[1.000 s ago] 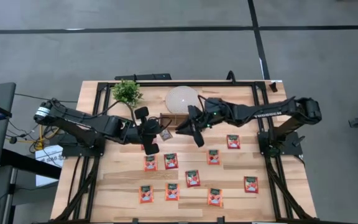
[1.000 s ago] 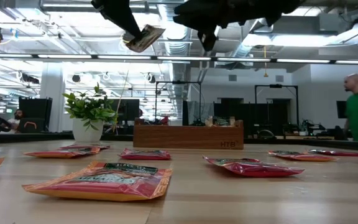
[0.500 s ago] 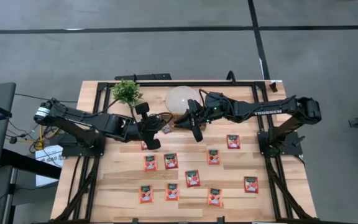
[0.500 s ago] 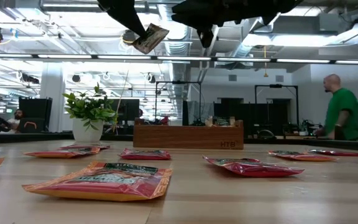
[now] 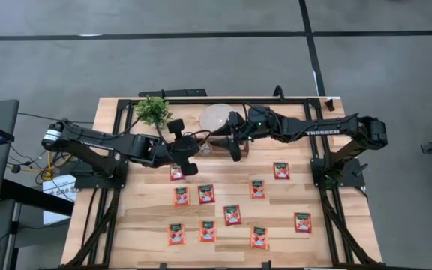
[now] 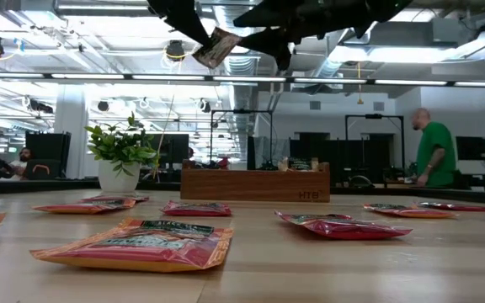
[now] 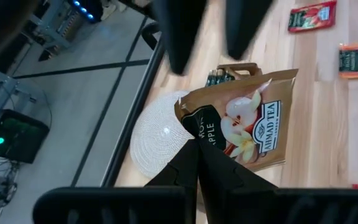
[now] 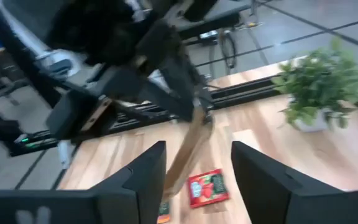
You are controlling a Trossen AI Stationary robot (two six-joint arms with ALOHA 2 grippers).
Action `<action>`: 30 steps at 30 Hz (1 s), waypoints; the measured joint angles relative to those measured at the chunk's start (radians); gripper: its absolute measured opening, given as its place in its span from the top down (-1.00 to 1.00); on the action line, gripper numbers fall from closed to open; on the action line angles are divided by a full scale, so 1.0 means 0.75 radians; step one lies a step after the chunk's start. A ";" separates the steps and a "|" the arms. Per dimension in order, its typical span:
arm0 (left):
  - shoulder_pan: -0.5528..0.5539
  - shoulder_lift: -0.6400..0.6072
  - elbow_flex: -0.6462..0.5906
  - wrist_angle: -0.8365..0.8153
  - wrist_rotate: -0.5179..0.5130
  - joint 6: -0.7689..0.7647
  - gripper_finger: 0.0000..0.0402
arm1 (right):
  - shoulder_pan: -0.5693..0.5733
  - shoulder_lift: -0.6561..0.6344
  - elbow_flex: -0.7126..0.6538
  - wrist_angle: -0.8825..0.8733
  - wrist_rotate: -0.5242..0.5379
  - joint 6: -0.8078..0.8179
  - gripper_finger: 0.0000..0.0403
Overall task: Pick & Place Tea
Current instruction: Put the brown tea bag into the right section of the wooden organizer
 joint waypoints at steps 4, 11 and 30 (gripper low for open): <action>0.007 0.047 0.001 0.034 -0.004 0.040 1.00 | -0.010 -0.001 0.060 -0.029 0.019 -0.011 0.07; 0.007 0.140 0.000 0.097 -0.033 0.101 1.00 | -0.047 -0.002 0.115 -0.240 0.025 -0.036 0.12; 0.007 0.164 -0.002 0.236 -0.066 0.171 1.00 | -0.059 0.023 0.114 -0.327 0.014 -0.025 0.12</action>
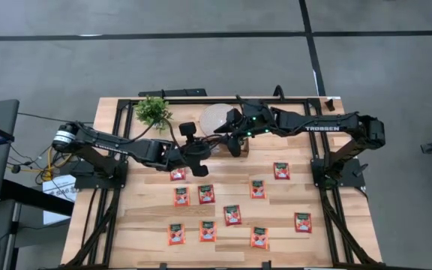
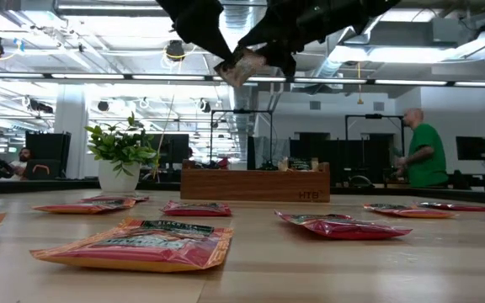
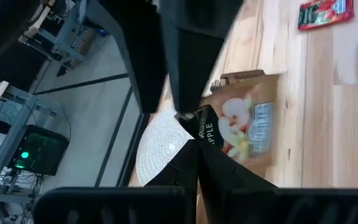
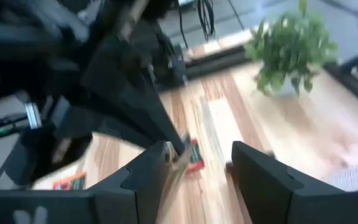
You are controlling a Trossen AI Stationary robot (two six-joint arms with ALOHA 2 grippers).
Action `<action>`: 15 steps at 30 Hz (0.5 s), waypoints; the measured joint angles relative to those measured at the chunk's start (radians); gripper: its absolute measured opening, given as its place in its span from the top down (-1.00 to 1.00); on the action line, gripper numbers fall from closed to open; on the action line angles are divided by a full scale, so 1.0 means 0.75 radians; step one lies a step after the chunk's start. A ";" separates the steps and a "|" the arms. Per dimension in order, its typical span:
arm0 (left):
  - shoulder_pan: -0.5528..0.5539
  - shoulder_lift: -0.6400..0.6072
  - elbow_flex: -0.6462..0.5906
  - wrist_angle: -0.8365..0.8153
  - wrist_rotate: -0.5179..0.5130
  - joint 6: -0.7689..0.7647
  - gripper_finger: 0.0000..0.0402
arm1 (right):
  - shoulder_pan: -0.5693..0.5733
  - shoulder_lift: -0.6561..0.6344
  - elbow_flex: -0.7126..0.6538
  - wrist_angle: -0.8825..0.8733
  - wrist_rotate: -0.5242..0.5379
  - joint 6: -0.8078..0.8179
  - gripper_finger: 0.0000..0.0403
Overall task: Pick & Place Tea
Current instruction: Put the brown tea bag into the right section of the wooden organizer
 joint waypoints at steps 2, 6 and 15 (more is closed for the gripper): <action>0.000 -0.001 0.000 0.012 -0.001 0.000 1.00 | 0.000 0.003 0.001 0.004 0.000 0.000 0.13; 0.001 -0.001 0.000 0.007 -0.006 0.000 1.00 | 0.000 0.020 -0.002 -0.002 -0.001 0.003 0.13; 0.027 -0.001 0.000 0.002 -0.001 0.000 1.00 | 0.000 0.018 0.001 -0.001 -0.001 0.010 0.15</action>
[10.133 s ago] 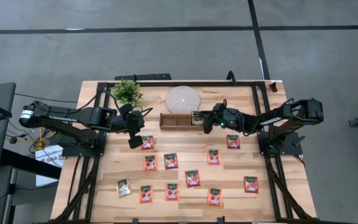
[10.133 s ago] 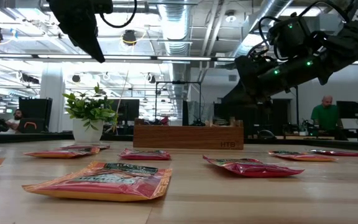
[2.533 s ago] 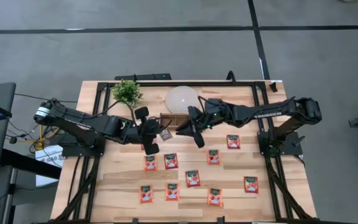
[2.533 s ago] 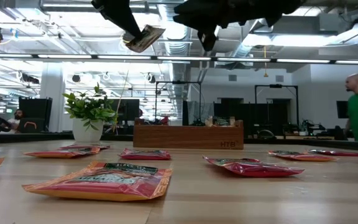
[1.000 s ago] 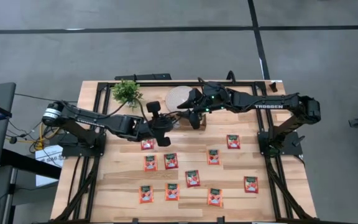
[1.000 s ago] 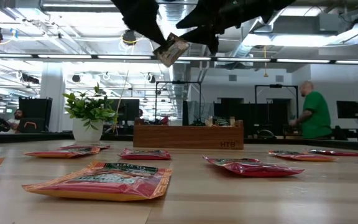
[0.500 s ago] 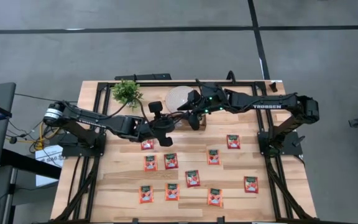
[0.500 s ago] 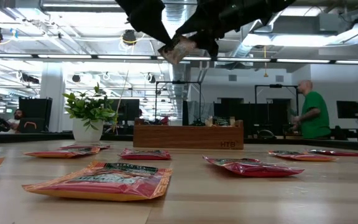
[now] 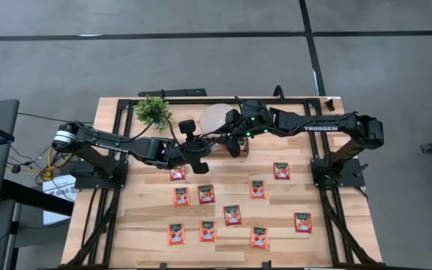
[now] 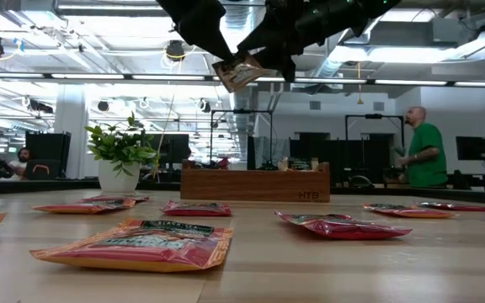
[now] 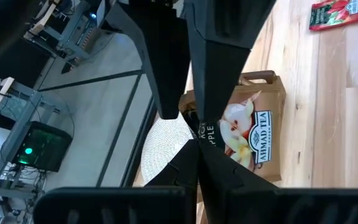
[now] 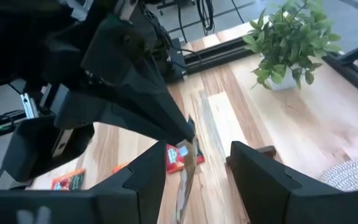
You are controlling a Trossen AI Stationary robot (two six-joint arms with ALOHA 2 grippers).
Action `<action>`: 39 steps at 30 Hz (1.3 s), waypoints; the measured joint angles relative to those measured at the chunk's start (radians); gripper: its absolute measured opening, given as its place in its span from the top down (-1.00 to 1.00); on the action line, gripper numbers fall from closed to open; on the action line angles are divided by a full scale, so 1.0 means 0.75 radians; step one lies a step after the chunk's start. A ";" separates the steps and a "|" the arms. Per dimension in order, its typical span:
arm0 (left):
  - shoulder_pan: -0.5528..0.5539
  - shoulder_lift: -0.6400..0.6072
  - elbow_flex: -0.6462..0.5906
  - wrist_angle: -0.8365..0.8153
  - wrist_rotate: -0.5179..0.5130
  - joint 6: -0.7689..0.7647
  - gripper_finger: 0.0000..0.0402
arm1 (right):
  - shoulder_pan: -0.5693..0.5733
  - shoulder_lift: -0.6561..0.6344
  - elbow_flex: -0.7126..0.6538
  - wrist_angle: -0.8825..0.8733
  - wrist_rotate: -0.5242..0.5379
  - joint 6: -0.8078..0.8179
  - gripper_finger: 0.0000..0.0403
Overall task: Pick & Place Tea
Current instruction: Put the brown tea bag into the right section of the wooden organizer
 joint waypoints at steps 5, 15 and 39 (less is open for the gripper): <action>-0.002 0.000 0.000 0.000 0.012 0.000 1.00 | 0.000 0.000 0.000 -0.018 0.001 0.000 0.16; -0.001 -0.001 0.000 0.000 0.018 -0.001 1.00 | -0.003 0.000 0.000 -0.016 0.001 -0.008 0.44; 0.000 -0.002 0.001 0.006 -0.001 -0.004 1.00 | 0.000 0.000 0.000 -0.017 0.047 -0.022 1.00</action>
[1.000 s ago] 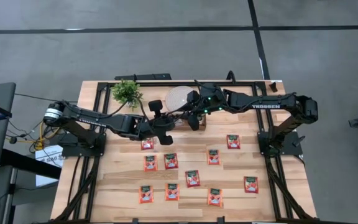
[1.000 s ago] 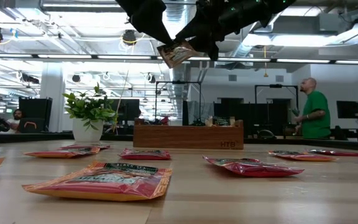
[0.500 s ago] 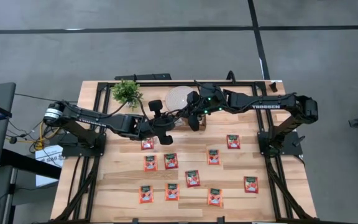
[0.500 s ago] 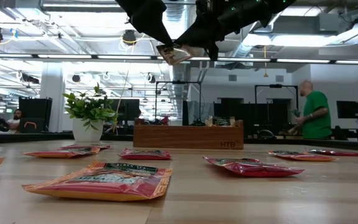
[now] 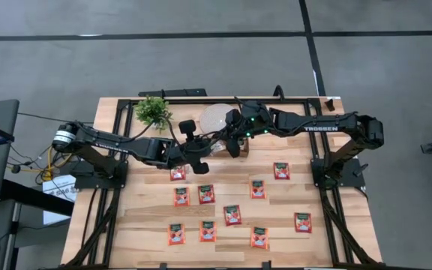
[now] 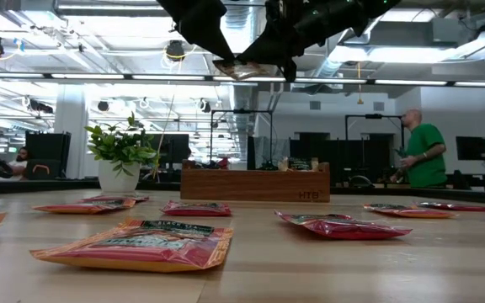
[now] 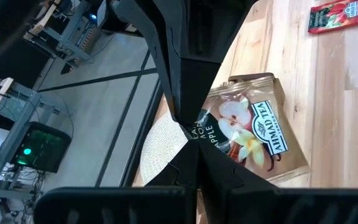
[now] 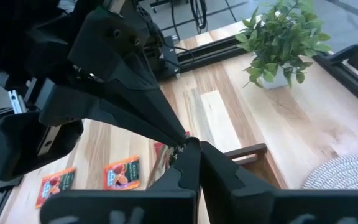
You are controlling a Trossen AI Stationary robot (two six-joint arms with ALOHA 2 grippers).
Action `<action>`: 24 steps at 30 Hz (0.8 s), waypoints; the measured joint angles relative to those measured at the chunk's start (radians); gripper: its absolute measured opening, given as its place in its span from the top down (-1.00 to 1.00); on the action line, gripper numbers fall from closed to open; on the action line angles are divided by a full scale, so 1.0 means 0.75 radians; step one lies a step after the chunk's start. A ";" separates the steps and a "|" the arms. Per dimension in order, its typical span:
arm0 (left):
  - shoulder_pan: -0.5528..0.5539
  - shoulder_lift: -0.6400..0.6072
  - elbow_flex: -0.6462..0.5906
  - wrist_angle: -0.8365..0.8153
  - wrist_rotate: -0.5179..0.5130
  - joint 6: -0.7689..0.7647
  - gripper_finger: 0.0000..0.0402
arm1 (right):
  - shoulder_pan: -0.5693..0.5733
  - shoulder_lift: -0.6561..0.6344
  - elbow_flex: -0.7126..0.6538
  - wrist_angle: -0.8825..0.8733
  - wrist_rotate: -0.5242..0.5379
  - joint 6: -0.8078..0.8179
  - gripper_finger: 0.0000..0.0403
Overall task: Pick & Place Tea
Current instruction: Put the brown tea bag into the right section of the wooden organizer
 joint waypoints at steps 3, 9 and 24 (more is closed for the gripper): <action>0.000 0.000 0.000 -0.001 -0.011 -0.002 1.00 | 0.000 0.000 0.000 -0.002 0.003 0.000 1.00; 0.000 0.000 0.000 -0.001 -0.058 -0.003 1.00 | 0.000 0.000 0.000 -0.001 0.056 0.001 1.00; -0.008 -0.001 0.001 -0.344 -0.635 -0.206 1.00 | -0.075 -0.066 -0.006 -0.177 0.155 0.005 1.00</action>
